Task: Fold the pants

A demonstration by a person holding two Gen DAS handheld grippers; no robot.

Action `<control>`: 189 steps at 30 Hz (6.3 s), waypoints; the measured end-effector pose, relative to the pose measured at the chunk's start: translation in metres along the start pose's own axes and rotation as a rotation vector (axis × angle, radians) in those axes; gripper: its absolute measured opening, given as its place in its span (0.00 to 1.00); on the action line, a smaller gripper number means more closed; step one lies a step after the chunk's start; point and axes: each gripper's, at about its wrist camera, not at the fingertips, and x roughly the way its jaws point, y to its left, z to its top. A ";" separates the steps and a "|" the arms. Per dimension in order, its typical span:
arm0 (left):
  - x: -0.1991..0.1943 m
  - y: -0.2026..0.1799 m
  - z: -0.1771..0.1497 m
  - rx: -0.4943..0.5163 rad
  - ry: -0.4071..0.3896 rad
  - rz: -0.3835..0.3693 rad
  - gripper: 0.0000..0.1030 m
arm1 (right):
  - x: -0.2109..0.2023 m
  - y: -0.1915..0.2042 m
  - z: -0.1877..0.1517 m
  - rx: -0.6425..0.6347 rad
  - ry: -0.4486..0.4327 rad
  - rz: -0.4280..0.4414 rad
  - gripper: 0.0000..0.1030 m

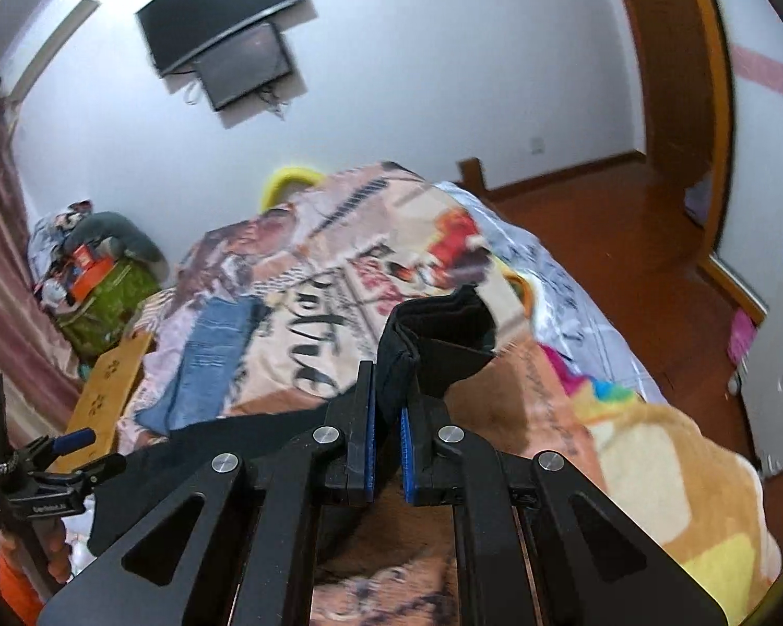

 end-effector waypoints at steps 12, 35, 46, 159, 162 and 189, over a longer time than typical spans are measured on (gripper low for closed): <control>-0.018 0.054 -0.019 -0.113 -0.031 0.015 0.95 | 0.032 0.099 -0.001 -0.145 0.066 0.155 0.06; -0.006 0.087 -0.053 -0.188 0.046 0.060 0.95 | 0.095 0.180 -0.111 -0.395 0.511 0.323 0.48; 0.039 0.056 -0.023 -0.180 0.133 -0.047 0.95 | 0.070 0.126 -0.068 -0.409 0.323 0.181 0.59; -0.039 0.176 -0.117 -0.341 0.065 0.285 1.00 | 0.112 0.201 -0.093 -0.649 0.364 0.163 0.78; -0.035 0.196 -0.138 -0.409 0.121 0.298 1.00 | 0.120 0.205 -0.104 -0.663 0.409 0.154 0.78; 0.047 0.248 -0.220 -0.940 0.363 -0.261 1.00 | 0.140 0.194 -0.129 -0.639 0.525 0.170 0.84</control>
